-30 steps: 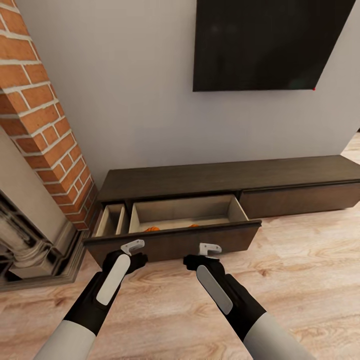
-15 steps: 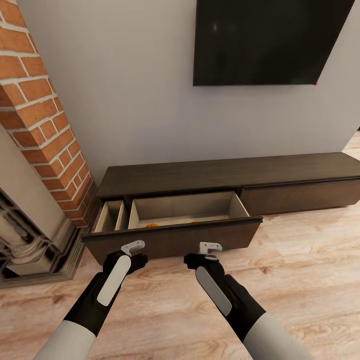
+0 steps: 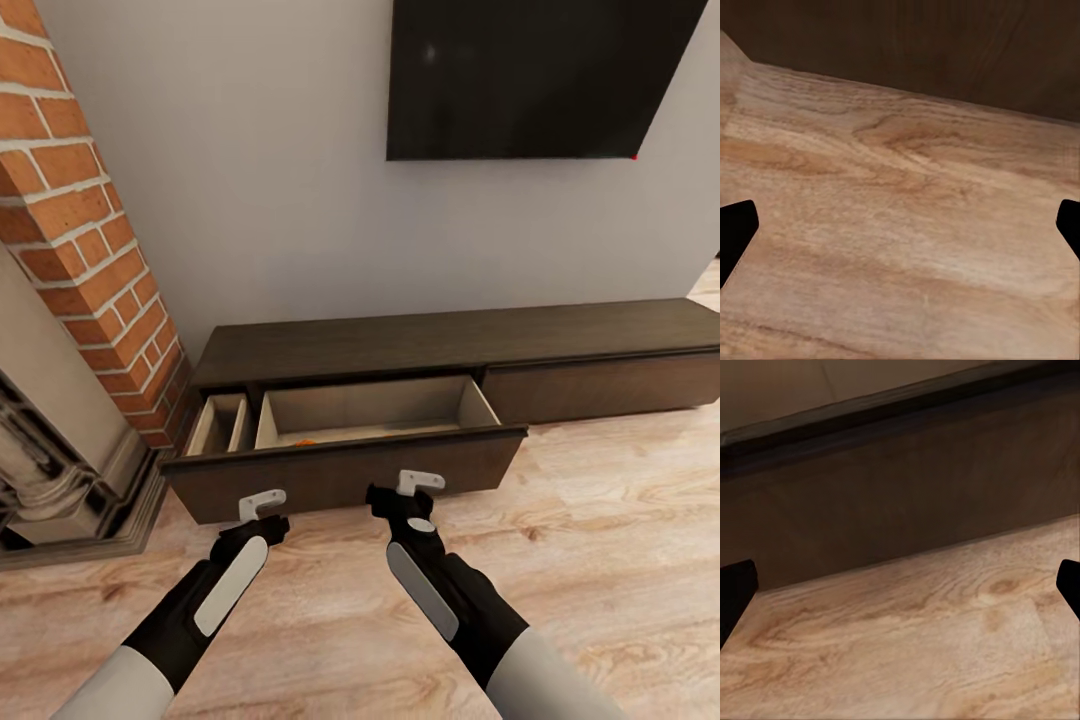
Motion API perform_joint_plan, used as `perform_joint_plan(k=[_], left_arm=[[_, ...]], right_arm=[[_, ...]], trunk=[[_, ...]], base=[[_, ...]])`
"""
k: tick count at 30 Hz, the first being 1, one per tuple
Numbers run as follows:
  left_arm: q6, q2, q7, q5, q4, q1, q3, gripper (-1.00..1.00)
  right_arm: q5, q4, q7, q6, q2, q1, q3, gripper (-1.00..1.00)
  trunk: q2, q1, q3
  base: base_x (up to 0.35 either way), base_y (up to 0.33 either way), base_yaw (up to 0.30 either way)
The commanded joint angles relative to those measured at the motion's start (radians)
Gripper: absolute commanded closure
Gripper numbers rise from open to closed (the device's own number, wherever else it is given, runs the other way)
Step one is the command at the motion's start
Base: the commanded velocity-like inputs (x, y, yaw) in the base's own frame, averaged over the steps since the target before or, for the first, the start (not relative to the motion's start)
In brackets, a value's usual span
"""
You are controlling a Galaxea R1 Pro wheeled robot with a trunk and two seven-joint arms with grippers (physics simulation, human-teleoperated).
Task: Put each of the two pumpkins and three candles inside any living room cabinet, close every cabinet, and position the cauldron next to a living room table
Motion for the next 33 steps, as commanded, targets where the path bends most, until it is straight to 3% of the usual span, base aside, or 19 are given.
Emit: perform_joint_plan(k=[1,4,9,14,16,18,19,21,23,30,33], left_arm=[[-0.007,0.003,0.008,0.007,0.000,-0.001,-0.008,-1.00],[-0.021,0.006,0.008,0.006,0.001,-0.001,-0.014,-1.00],[-0.025,0.007,0.008,0.005,0.002,-0.001,-0.032,-1.00],[-0.095,0.009,0.008,0.005,0.002,-0.001,-0.076,-1.00],[-0.122,0.012,0.008,-0.005,0.004,-0.001,-0.091,-1.00],[-0.143,0.017,0.008,-0.048,0.005,-0.001,-0.101,-1.00],[-0.147,0.018,0.007,-0.062,0.006,-0.001,-0.102,-1.00],[-0.179,0.019,0.007,-0.127,0.006,0.000,-0.105,-1.00],[-0.207,0.019,0.007,-0.152,0.007,0.000,-0.105,-1.00],[-0.230,0.021,0.007,-0.171,0.008,0.002,-0.106,-1.00],[-0.231,0.021,0.007,-0.172,0.008,0.002,-0.106,-1.00]], right_arm=[[-0.003,-0.001,-0.003,-0.002,0.000,-0.001,0.014,-1.00],[-0.001,-0.001,0.002,-0.019,0.000,-0.001,0.045,-1.00],[0.017,0.001,0.004,-0.050,0.001,-0.001,0.055,-1.00],[0.189,0.032,0.003,-0.087,-0.001,-0.001,0.073,-1.00],[0.219,0.050,0.004,-0.127,-0.001,-0.001,0.073,-1.00],[0.240,0.069,0.005,-0.171,-0.004,-0.001,0.074,-1.00],[0.243,0.073,0.005,-0.179,-0.004,-0.001,0.074,-1.00],[0.253,0.092,0.025,-0.200,-0.002,-0.001,0.075,-1.00],[0.255,0.104,0.059,-0.206,-0.001,-0.001,0.075,-1.00],[0.258,0.136,0.104,-0.215,0.000,-0.001,0.074,-1.00],[0.259,0.149,0.106,-0.260,-0.004,-0.001,0.075,-1.00]], trunk=[[-0.008,0.004,-0.004],[-0.029,0.015,-0.013],[-0.064,0.034,-0.029],[-0.099,0.054,-0.045],[-0.113,0.061,-0.051],[-0.127,0.069,-0.057],[-0.134,0.073,-0.060],[-0.148,0.080,-0.067],[-0.162,0.088,-0.073],[-0.211,0.115,-0.095],[-0.232,0.126,-0.104]], base=[[0.000,0.000,0.000],[0.000,0.000,0.000],[0.000,0.000,0.000],[0.000,0.000,0.000],[0.000,0.000,0.000],[0.000,0.000,0.000],[0.000,0.000,0.000],[0.000,0.000,0.000],[0.000,0.000,0.000],[0.000,0.000,0.000],[0.000,0.000,0.000]])
